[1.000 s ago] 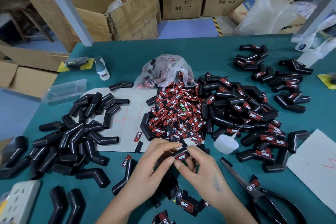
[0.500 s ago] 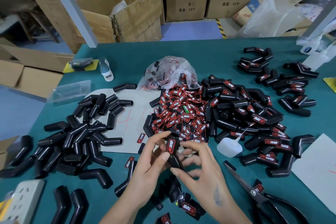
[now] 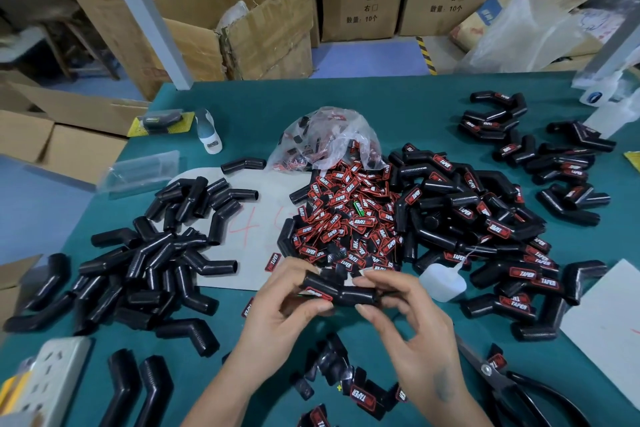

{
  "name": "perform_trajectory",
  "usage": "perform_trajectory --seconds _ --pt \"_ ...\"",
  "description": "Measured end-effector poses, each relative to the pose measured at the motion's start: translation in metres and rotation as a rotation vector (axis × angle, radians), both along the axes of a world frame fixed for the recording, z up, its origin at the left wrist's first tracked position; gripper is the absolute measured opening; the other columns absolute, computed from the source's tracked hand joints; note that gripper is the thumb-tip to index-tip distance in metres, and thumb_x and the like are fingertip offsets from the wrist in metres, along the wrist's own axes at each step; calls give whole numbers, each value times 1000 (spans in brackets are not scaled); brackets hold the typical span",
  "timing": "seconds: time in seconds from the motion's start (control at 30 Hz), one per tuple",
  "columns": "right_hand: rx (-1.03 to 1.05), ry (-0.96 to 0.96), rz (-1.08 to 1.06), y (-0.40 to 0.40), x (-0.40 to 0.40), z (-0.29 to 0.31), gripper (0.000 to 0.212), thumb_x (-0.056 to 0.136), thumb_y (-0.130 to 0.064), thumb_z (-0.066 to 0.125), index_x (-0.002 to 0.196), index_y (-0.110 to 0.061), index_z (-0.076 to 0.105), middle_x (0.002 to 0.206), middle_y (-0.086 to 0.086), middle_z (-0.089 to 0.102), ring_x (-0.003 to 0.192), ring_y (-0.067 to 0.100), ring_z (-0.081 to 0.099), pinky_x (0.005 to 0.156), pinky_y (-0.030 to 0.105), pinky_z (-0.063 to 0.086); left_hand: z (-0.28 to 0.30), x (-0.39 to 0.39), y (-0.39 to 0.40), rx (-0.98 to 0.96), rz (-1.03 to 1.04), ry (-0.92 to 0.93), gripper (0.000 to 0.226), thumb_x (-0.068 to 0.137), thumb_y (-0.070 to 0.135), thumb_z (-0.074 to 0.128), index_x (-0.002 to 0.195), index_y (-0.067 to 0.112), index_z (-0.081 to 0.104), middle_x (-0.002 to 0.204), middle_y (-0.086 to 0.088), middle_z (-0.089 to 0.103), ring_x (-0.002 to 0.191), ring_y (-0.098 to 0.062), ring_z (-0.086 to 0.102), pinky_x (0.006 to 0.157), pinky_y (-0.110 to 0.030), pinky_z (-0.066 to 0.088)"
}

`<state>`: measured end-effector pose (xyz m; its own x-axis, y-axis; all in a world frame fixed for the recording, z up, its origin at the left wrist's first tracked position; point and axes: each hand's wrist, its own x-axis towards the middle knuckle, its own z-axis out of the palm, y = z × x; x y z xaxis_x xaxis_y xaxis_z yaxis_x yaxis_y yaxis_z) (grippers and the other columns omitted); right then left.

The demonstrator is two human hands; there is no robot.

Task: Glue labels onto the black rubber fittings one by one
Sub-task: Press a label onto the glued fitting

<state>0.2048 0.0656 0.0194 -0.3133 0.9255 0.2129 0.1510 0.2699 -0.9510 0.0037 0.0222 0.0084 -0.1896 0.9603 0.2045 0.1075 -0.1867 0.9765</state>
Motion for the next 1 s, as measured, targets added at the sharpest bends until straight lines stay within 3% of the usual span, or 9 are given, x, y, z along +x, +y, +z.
perform_trajectory --seconds 0.07,0.13,0.33,0.53,0.7,0.8,0.9,1.0 --pt "27 35 0 0 1 2 34 95 -42 70 129 -47 62 123 -12 73 117 18 69 94 25 54 2 -1 0 -4 -10 58 6 92 28 77 96 24 77 108 6 62 93 -23 66 78 -40 61" --pt "74 48 3 -1 3 4 32 99 -46 66 130 -46 60 124 -13 73 117 20 69 94 28 54 7 -1 0 4 -19 68 3 91 28 78 92 32 80 101 9 64 81 -18 66 71 -32 57" --pt "266 54 5 -2 1 9 36 101 -33 66 134 -42 58 122 -14 72 112 23 68 92 32 54 14 3 -5 86 23 97 7 95 39 75 93 41 80 91 16 64 72 -10 61 57 -31 54" --pt "333 64 -23 -3 1 9 41 100 -29 68 137 -42 57 122 -12 72 112 24 67 91 39 56 19 6 -5 47 1 81 7 94 38 76 95 44 80 92 20 62 73 4 59 68 -14 48" --pt "361 39 -46 -2 0 10 42 101 -30 66 140 -43 56 124 -14 71 110 21 66 87 37 55 20 10 -7 -81 -38 -99 16 87 41 84 88 25 83 89 12 62 64 -6 59 49 -25 50" --pt "400 28 -70 0 2 11 35 102 -32 66 136 -36 58 128 -14 68 106 16 66 81 32 55 19 13 -7 -117 -25 -168 26 84 43 86 82 18 82 88 6 62 58 -12 59 46 -24 48" --pt "472 11 -256 11 18 13 32 101 -38 67 128 -22 57 130 -22 59 104 15 62 77 28 53 20 14 -7 -143 4 -260 31 78 46 90 79 16 82 87 5 64 51 -14 55 46 -22 48" --pt "295 -81 -485 31 50 20 45 93 -45 75 127 -24 53 122 -20 49 103 20 57 81 27 49 21 14 -7 -141 26 -295 34 77 46 91 75 14 80 83 3 63 48 -14 53 48 -23 48"
